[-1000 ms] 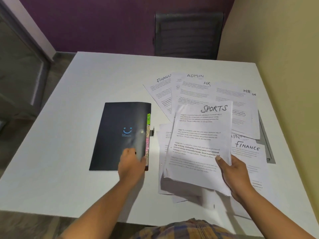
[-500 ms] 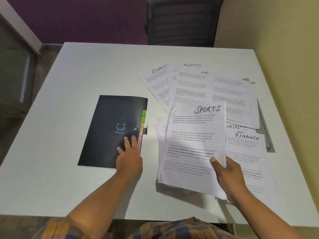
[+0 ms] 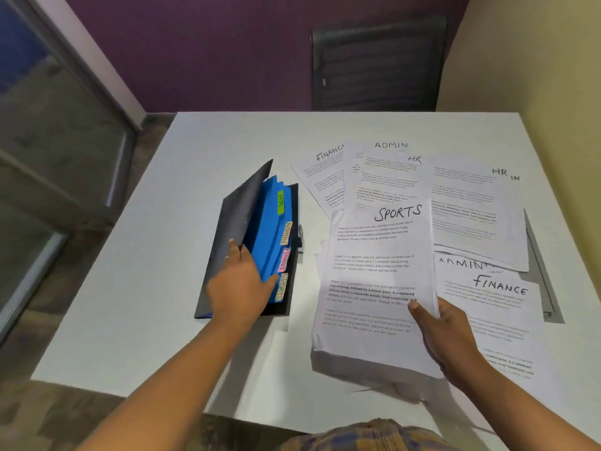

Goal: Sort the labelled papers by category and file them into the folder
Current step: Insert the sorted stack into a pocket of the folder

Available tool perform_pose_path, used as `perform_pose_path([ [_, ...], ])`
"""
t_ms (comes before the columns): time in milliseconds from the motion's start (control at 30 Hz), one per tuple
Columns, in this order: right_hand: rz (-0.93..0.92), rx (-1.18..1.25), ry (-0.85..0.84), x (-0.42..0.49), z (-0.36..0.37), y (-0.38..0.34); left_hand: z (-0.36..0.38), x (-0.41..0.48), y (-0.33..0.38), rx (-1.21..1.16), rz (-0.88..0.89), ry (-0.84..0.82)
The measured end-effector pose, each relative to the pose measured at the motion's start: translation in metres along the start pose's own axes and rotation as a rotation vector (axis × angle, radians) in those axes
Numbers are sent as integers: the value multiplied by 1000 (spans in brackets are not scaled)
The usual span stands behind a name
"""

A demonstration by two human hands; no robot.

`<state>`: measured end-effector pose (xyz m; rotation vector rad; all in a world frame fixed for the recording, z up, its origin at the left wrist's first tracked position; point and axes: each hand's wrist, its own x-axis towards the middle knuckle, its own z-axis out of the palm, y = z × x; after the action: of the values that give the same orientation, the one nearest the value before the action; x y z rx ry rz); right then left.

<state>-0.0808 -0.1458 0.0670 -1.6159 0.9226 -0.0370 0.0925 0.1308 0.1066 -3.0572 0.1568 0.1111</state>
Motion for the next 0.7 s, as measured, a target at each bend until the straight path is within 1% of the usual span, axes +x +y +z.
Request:
perform_pose_path([
  [100,-51,-41,23,2,-7,-6,0,-7,0,-64,-10,23],
  [233,-37,-14,12,4,-15,-7,1,-13,8,-165,-56,45],
  [400,-32,24,24,5,-25,-13,4,-17,13,-222,-100,-2],
  [600,-36,69,36,2,-28,-21,5,-19,15,-307,-72,5],
  [700,-57,96,30,0,-27,-26,9,-21,12,-368,25,-25],
])
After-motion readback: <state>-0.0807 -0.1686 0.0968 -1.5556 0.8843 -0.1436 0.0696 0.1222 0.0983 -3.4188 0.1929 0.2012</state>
